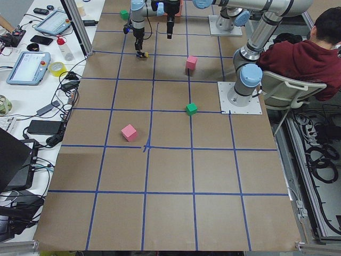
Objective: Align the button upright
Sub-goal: 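Lower the switch onto the table and open the right gripper, then raise the right gripper and withdraw it away from the switch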
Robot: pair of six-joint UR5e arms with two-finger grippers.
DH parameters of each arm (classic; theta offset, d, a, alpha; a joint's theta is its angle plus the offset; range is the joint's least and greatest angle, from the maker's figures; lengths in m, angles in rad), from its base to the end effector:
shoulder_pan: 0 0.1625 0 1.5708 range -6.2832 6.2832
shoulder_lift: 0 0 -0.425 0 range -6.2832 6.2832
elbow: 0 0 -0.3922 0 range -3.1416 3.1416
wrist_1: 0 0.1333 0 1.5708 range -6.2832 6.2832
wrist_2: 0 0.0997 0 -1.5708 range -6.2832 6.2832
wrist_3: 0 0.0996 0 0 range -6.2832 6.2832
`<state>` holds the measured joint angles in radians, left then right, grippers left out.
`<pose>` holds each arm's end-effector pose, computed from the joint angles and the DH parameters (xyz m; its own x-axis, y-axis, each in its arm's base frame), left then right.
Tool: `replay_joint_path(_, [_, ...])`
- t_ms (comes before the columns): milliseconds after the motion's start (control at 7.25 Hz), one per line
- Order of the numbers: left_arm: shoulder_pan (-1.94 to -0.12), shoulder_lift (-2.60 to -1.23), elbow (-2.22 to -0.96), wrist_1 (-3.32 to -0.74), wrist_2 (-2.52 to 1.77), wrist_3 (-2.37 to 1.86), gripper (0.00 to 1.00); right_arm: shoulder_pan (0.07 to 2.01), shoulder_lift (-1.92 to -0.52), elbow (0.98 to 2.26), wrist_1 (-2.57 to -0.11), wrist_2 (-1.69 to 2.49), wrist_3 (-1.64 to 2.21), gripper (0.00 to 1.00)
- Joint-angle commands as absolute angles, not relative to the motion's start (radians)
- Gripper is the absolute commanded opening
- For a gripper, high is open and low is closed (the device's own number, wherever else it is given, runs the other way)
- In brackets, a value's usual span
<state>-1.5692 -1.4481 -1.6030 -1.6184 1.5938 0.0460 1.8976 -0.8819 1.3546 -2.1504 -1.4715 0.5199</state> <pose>-0.1303 -0.4427 0.5245 -0.9987 0.0434 -0.0249 0.0444 0.9981 -0.0418 0.3696 -0.6445 0.2241 -0.9735 0.1819 -0.1385 0.1895 0.9809 -0.0436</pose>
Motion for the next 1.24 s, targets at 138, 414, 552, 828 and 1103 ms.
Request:
replay_joint_path(138, [-1.569,-1.448,-1.603,-1.618,1.592,0.046,1.0,1.879,-1.0,1.376,-2.07,-1.491,0.429,1.0])
replay_joint_path(414, [-1.569,-1.448,-1.603,-1.618,1.592,0.045,1.0,1.795,-1.124,1.437,-2.036,-1.532,0.287,1.0])
replay_joint_path(552, [-1.569,-1.448,-1.603,-1.618,1.592,0.044,1.0,1.731,-1.231,1.451,-1.903,-1.519,0.279,1.0])
replay_joint_path(828, [-1.569,-1.448,-1.603,-1.618,1.592,0.044,1.0,1.607,-1.382,1.434,-1.684,-1.522,0.18,1.0])
replay_joint_path(1103, [-1.569,-1.448,-1.601,-1.618,1.592,0.044,1.0,1.588,-1.458,1.44,-1.655,-1.529,0.043,1.0])
